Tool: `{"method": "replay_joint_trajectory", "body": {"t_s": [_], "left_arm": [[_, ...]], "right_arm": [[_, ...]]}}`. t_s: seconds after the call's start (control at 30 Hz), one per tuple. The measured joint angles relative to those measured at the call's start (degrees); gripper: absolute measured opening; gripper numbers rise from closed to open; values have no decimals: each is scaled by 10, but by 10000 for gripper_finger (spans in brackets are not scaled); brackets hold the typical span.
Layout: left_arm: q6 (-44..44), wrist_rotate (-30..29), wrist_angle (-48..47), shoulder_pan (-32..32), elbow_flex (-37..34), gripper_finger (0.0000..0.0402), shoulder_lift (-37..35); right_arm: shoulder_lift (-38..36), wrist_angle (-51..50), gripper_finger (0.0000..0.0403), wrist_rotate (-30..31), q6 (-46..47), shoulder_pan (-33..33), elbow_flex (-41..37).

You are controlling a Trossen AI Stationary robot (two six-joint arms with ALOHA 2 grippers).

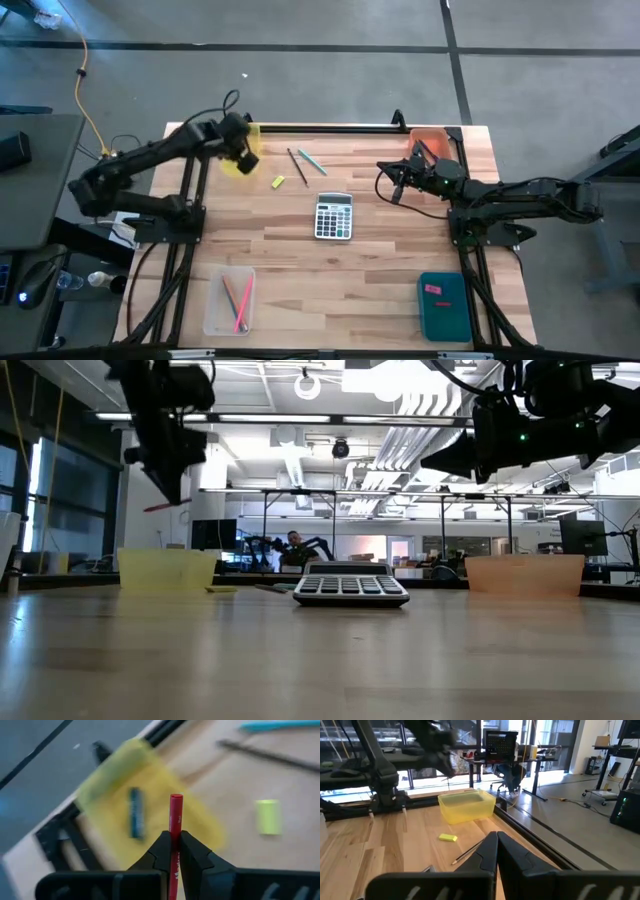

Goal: Sort crayons/erasers/pens/pencils in bins
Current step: Put the red crayon into the yellow bin, then put the black colored pencil into the transparent bin

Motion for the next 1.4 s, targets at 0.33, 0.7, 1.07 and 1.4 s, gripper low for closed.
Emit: {"method": "replay_joint_trajectory", "body": {"t_s": [0.33, 0.7, 1.07, 1.4], "left_arm": [[86, 95, 156, 133, 0, 5, 153], [87, 102, 159, 162, 0, 6, 240], [86, 101, 157, 162, 0, 69, 242], [116, 99, 127, 140, 0, 54, 212]], "right_arm": [[0, 8, 0, 0, 4, 0, 0], [0, 14, 0, 0, 11, 0, 0], [0, 14, 0, 0, 9, 0, 0], [0, 15, 0, 0, 13, 0, 0]]}}
